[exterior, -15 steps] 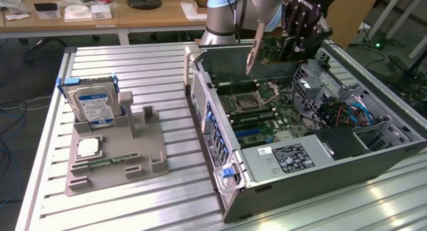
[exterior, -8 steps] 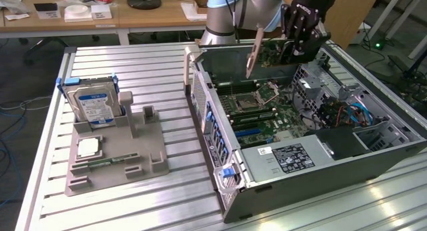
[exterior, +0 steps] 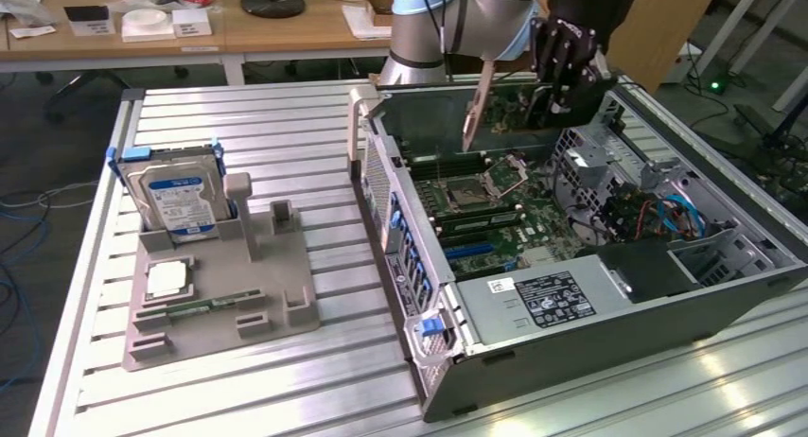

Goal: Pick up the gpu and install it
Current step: 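Insert the gpu into the slot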

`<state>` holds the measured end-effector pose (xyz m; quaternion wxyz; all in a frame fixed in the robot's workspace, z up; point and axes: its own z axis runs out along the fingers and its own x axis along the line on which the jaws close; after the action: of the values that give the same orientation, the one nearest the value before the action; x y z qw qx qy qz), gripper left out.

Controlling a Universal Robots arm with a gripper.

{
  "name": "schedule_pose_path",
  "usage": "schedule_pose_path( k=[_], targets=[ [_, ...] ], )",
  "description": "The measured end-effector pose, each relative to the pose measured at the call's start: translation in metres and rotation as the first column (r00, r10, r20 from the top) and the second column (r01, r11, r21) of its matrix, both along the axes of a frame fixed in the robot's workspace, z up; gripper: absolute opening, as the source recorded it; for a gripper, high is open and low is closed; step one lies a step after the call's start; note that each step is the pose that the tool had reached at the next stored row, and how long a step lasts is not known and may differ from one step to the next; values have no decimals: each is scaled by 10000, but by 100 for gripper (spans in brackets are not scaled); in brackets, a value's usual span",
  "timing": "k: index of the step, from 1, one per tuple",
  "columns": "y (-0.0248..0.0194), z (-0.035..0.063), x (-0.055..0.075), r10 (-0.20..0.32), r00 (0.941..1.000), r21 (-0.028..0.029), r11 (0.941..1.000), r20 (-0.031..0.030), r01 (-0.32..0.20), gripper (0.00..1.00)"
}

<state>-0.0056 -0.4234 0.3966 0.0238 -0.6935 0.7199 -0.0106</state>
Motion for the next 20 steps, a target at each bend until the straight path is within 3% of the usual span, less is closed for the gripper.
schedule_pose_path(
  k=[20],
  targets=[
    [0,-262,-1,-1,10000,0,10000,-7,1,28]
  ],
)
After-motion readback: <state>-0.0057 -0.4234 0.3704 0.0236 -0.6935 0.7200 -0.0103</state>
